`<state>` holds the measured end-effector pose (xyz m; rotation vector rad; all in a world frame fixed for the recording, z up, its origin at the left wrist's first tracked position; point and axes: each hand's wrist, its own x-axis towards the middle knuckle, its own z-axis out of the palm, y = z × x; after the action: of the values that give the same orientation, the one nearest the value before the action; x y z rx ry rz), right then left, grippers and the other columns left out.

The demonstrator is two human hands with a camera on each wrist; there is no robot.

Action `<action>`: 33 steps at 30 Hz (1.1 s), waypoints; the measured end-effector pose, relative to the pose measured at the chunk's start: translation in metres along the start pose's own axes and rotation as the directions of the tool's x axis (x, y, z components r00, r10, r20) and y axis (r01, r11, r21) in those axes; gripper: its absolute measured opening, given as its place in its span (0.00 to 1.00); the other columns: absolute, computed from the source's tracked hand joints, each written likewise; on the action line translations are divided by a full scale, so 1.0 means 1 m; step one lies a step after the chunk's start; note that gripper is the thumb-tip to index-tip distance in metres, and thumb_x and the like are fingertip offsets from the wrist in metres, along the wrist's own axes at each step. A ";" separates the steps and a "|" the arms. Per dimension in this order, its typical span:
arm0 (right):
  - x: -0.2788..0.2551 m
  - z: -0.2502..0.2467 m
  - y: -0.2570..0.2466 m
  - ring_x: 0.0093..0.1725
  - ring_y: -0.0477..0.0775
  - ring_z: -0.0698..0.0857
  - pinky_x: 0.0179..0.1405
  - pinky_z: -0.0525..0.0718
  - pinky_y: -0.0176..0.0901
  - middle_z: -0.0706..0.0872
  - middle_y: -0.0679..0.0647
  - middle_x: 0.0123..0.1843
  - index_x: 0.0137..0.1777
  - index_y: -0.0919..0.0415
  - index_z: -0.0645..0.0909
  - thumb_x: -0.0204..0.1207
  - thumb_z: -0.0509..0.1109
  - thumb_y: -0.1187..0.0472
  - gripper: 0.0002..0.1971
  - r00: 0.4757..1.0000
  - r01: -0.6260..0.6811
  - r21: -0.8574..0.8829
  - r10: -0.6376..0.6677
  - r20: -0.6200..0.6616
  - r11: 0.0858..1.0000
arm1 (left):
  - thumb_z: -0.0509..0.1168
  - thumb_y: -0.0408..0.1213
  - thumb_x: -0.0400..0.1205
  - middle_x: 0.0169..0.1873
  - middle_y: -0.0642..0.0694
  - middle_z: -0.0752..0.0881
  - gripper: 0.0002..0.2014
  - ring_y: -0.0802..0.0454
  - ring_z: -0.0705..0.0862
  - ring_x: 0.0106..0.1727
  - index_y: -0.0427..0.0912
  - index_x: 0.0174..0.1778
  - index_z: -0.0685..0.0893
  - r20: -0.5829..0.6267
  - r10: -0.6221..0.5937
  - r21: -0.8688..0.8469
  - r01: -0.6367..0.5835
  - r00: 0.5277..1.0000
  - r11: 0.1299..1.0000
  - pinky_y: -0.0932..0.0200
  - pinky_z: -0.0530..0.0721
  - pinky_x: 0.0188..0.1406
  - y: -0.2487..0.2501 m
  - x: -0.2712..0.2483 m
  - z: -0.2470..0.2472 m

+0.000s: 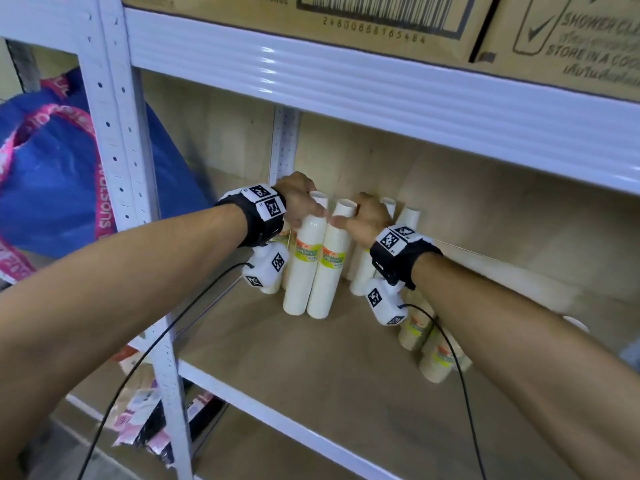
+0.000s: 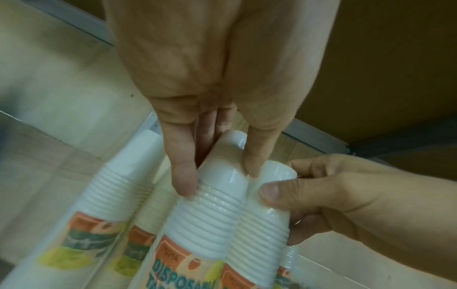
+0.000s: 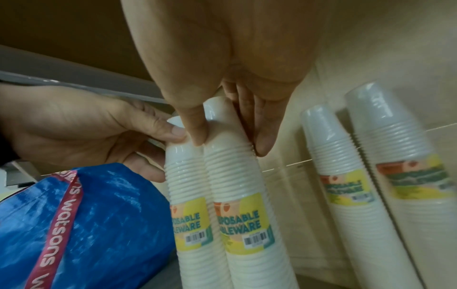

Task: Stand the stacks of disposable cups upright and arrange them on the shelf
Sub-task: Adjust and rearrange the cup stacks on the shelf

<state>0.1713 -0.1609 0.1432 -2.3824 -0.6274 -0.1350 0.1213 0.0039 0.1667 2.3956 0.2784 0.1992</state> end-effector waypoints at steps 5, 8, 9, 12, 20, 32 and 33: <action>-0.002 -0.025 0.025 0.55 0.54 0.83 0.36 0.76 0.39 0.83 0.55 0.61 0.62 0.59 0.77 0.69 0.78 0.49 0.25 0.997 -0.061 -0.017 0.060 -0.047 0.998 | 0.79 0.42 0.72 0.53 0.41 0.85 0.26 0.43 0.90 0.46 0.40 0.63 0.81 0.040 0.034 -0.102 -0.030 0.999 0.994 0.48 0.92 0.38 0.023 0.018 0.022; -0.005 -0.038 0.038 0.62 0.51 0.81 0.35 0.73 0.31 0.80 0.52 0.69 0.68 0.58 0.76 0.72 0.77 0.52 0.26 0.994 -0.084 -0.020 0.082 -0.072 0.996 | 0.78 0.43 0.73 0.54 0.41 0.85 0.23 0.43 0.90 0.47 0.40 0.61 0.83 0.042 0.092 -0.056 -0.090 0.995 0.994 0.45 0.92 0.41 0.035 0.028 0.035; -0.005 -0.042 0.043 0.65 0.52 0.81 0.39 0.74 0.32 0.80 0.51 0.70 0.69 0.58 0.76 0.72 0.77 0.52 0.27 0.992 -0.090 -0.017 0.088 -0.088 0.996 | 0.78 0.44 0.73 0.54 0.43 0.85 0.22 0.45 0.89 0.46 0.40 0.60 0.83 0.043 0.115 -0.031 -0.114 0.992 0.993 0.47 0.92 0.40 0.039 0.031 0.039; -0.005 -0.050 0.056 0.64 0.54 0.82 0.34 0.72 0.34 0.81 0.53 0.69 0.69 0.57 0.76 0.71 0.77 0.52 0.27 0.985 -0.130 -0.019 0.127 -0.120 0.991 | 0.77 0.46 0.74 0.51 0.47 0.84 0.20 0.54 0.83 0.41 0.41 0.57 0.83 0.046 0.156 0.030 -0.157 0.987 0.987 0.61 0.80 0.27 0.048 0.040 0.052; 0.003 -0.060 0.083 0.66 0.56 0.80 0.45 0.72 0.39 0.79 0.55 0.70 0.70 0.58 0.74 0.71 0.77 0.52 0.28 0.975 -0.188 -0.075 0.177 -0.130 0.979 | 0.77 0.42 0.72 0.52 0.42 0.87 0.19 0.44 0.89 0.48 0.40 0.56 0.84 0.109 0.182 -0.057 -0.177 0.977 0.983 0.44 0.92 0.43 0.060 0.063 0.085; 0.007 -0.055 0.103 0.67 0.55 0.80 0.52 0.76 0.39 0.78 0.53 0.72 0.73 0.57 0.72 0.70 0.77 0.54 0.32 0.972 -0.198 0.003 0.196 -0.131 0.980 | 0.76 0.39 0.75 0.54 0.43 0.86 0.20 0.43 0.88 0.53 0.41 0.62 0.84 0.112 0.243 -0.075 -0.236 0.963 0.969 0.47 0.90 0.50 0.061 0.077 0.104; 0.007 -0.055 0.104 0.67 0.54 0.80 0.52 0.76 0.39 0.78 0.53 0.72 0.74 0.57 0.72 0.70 0.77 0.54 0.32 0.972 -0.199 0.009 0.198 -0.130 0.980 | 0.76 0.40 0.75 0.55 0.43 0.86 0.20 0.43 0.88 0.53 0.41 0.63 0.84 0.112 0.245 -0.075 -0.238 0.963 0.968 0.47 0.90 0.50 0.061 0.077 0.105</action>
<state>0.2303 -0.2615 0.1279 -2.4021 -0.3255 -0.2025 0.2279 -0.0877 0.1349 2.3656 -0.0762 0.1713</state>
